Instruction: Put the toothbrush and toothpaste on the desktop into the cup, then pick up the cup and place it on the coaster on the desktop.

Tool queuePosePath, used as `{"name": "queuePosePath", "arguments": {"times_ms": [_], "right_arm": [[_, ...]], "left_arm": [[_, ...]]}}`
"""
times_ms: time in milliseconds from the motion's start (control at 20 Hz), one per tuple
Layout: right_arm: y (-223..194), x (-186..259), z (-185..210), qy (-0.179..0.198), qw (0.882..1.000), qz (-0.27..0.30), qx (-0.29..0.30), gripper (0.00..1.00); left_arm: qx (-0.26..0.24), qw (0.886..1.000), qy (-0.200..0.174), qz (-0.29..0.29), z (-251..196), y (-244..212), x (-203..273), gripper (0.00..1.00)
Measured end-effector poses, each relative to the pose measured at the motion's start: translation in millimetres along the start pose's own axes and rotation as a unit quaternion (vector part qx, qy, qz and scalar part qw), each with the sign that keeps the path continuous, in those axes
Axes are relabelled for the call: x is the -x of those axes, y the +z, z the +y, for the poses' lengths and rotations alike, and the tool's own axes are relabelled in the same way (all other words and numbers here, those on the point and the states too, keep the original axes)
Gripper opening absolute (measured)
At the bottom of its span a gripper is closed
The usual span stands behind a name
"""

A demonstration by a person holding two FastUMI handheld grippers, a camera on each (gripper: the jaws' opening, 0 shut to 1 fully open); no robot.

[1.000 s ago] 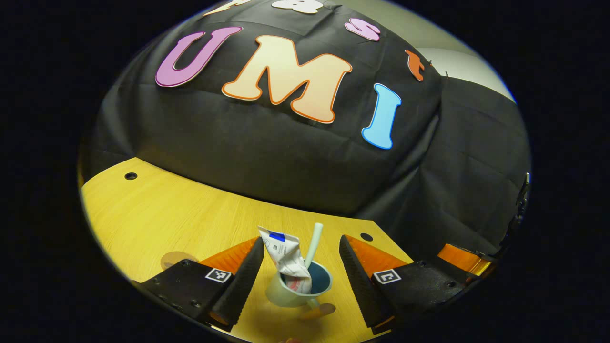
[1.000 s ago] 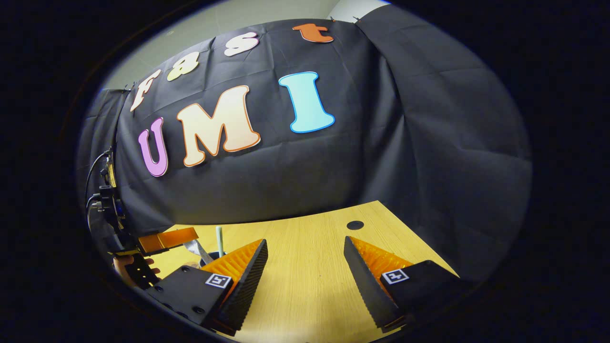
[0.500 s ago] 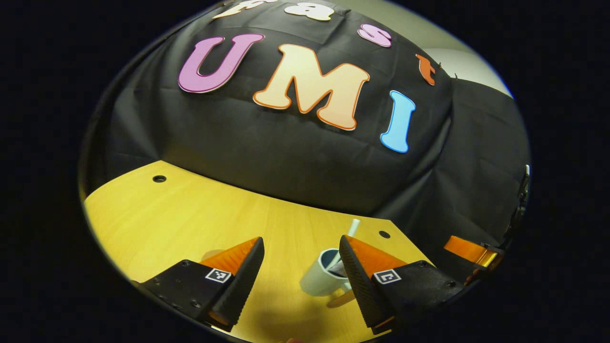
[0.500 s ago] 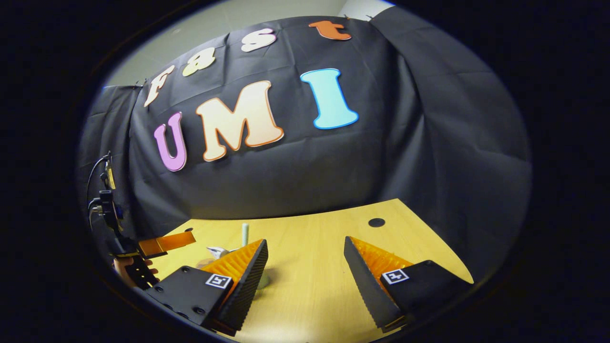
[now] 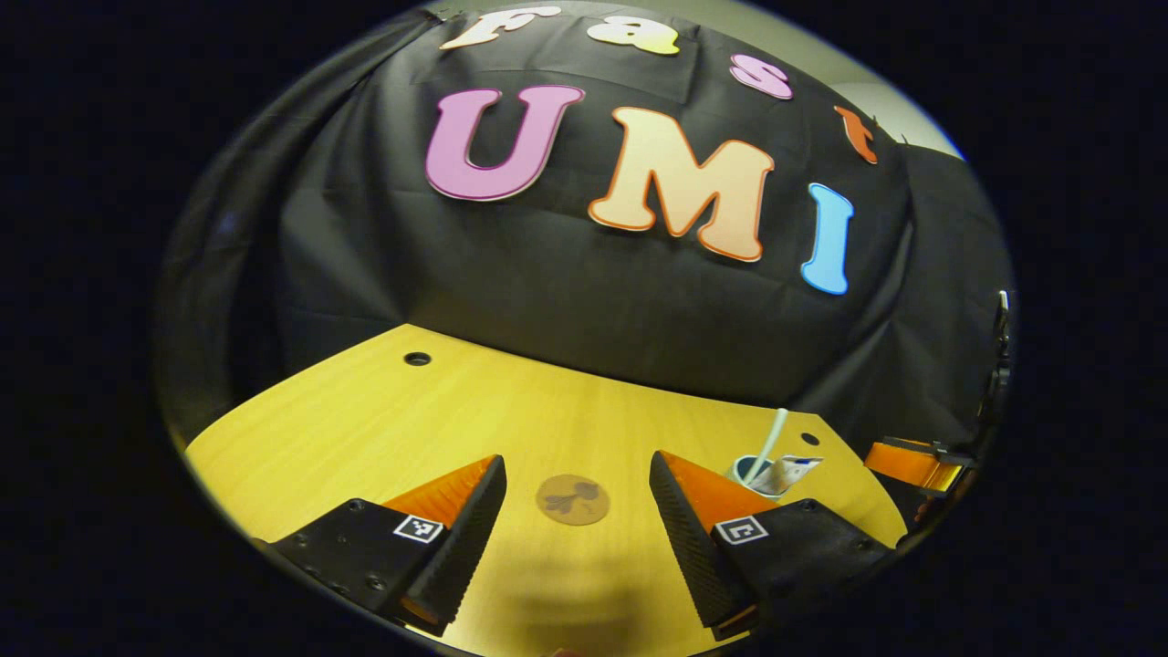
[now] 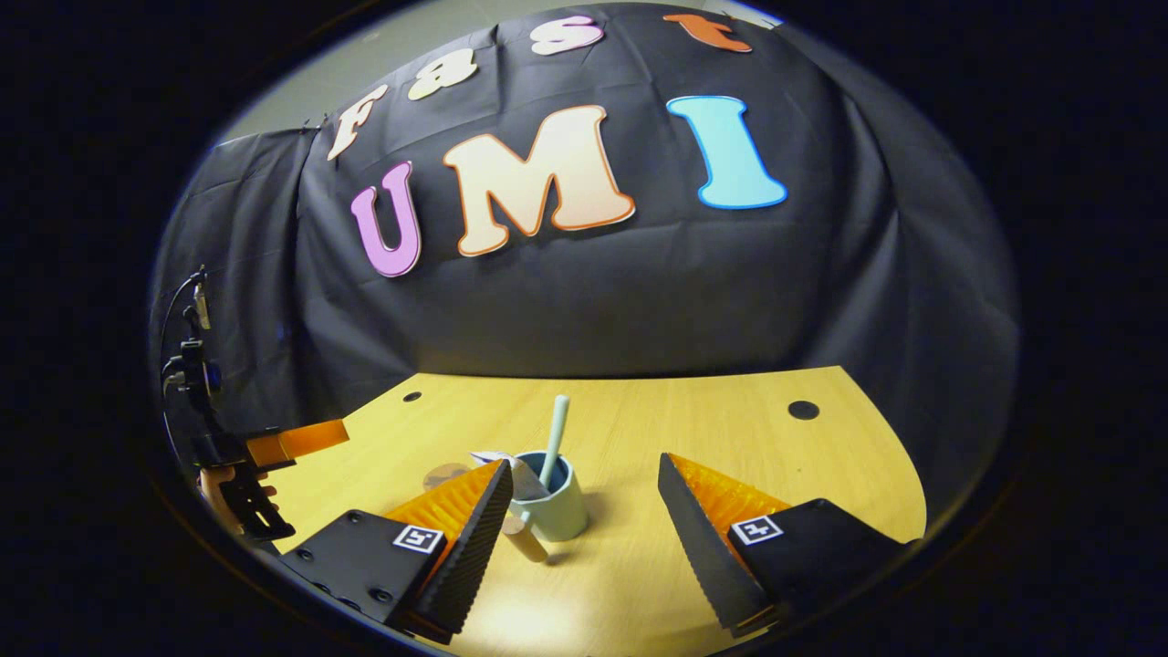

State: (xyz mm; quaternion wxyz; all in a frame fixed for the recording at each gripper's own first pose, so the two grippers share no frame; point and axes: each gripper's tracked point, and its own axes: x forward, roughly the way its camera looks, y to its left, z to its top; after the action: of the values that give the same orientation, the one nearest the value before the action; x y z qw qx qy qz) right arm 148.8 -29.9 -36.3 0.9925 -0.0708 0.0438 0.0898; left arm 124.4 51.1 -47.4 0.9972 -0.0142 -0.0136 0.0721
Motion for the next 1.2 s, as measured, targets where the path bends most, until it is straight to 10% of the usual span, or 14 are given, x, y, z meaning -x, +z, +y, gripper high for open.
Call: {"name": "queuePosePath", "arguments": {"times_ms": [600, 1200], "right_arm": [[-55, -46, 47, 0.039, 0.976, 0.196, 0.086, 0.98], [-113, -63, 49, -0.008, 0.918, 0.376, 0.123, 0.99]], "left_arm": [[0.013, 0.987, 0.158, 0.041, 153, -46, 72, 0.92], [0.043, 0.976, 0.203, 0.061, 212, -77, 110, 0.92]]}}
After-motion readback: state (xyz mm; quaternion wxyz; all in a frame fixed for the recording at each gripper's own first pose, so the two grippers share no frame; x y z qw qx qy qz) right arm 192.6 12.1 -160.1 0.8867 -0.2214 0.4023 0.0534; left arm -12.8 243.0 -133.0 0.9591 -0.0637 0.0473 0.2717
